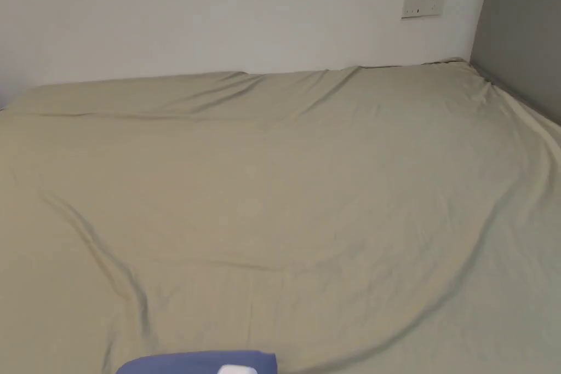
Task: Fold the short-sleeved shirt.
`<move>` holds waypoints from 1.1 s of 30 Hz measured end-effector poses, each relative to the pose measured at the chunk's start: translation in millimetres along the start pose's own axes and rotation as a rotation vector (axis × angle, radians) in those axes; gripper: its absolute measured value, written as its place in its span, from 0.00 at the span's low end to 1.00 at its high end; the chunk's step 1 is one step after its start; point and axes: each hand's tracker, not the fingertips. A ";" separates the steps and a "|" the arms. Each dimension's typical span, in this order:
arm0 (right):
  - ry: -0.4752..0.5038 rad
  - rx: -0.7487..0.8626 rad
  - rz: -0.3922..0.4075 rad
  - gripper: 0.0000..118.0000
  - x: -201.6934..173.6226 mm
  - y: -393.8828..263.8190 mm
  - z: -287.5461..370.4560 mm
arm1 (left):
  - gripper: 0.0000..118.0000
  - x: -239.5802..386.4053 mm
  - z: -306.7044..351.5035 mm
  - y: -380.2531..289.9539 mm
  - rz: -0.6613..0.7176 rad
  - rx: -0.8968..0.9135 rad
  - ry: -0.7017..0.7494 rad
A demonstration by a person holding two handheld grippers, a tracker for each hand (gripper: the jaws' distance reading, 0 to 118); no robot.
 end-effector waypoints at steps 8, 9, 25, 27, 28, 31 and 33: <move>0.085 -0.032 0.076 0.06 -21.3 13.5 -25.5 | 0.97 -35.6 91.8 14.4 0.131 0.284 -0.228; 0.105 -0.043 0.091 0.06 -29.3 16.6 -36.0 | 0.97 -45.9 119.2 12.6 0.130 0.352 -0.242; 0.305 -0.818 0.327 0.06 -217.5 -139.1 -347.8 | 0.97 -243.2 191.1 -83.5 0.598 0.542 -0.317; 0.388 -0.687 0.240 0.06 -206.6 -132.1 -338.9 | 0.97 -244.9 176.2 -75.7 0.593 0.464 -0.303; 0.383 -0.732 0.198 0.06 -200.6 -126.7 -338.5 | 0.97 -246.5 168.4 -72.2 0.578 0.455 -0.317; 0.437 -0.759 0.091 0.06 -176.1 -126.9 -342.1 | 0.97 -254.7 131.9 -55.5 0.565 0.389 -0.472; 0.463 -0.764 -0.011 0.06 -164.7 -128.4 -343.4 | 0.97 -274.9 92.9 -44.9 0.602 0.307 -0.588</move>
